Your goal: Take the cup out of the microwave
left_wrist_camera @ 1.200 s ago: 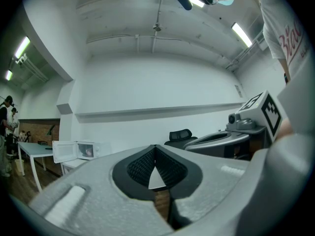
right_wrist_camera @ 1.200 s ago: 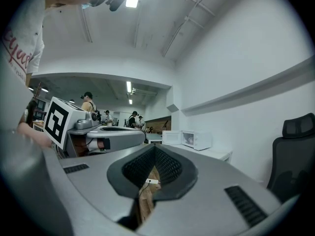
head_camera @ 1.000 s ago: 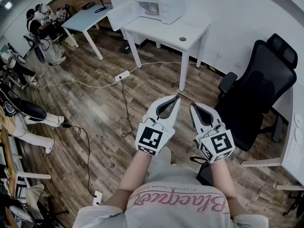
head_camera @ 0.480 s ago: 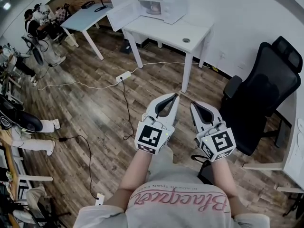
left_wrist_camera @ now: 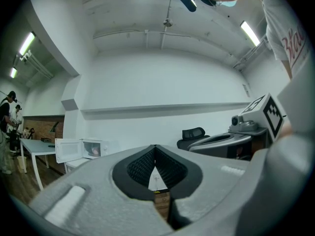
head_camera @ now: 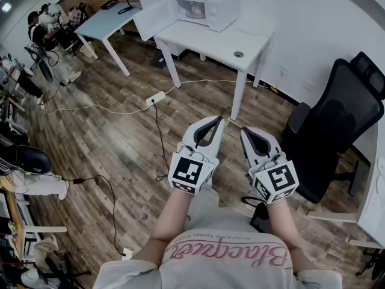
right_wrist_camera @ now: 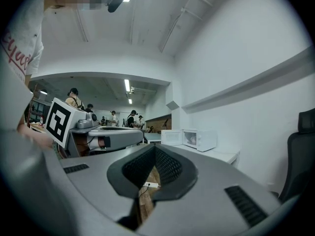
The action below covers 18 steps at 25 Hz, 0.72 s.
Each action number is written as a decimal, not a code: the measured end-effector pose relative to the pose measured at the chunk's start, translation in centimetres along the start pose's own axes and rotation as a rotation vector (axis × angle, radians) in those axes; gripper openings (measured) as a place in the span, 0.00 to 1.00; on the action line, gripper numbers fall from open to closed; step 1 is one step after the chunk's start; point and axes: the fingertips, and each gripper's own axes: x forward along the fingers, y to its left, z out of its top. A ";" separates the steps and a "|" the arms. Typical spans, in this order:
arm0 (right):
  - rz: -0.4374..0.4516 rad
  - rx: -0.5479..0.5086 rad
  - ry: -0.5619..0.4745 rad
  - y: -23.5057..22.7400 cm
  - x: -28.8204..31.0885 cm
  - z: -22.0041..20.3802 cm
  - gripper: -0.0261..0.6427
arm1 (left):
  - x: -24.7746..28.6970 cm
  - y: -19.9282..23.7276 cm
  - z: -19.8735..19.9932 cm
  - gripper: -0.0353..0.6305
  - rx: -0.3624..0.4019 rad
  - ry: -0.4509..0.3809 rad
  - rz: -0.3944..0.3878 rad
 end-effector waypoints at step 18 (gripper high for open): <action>-0.015 0.029 0.008 -3.8 12.0 1.1 0.06 | 6.1 10.4 -1.1 0.06 0.006 0.012 -0.023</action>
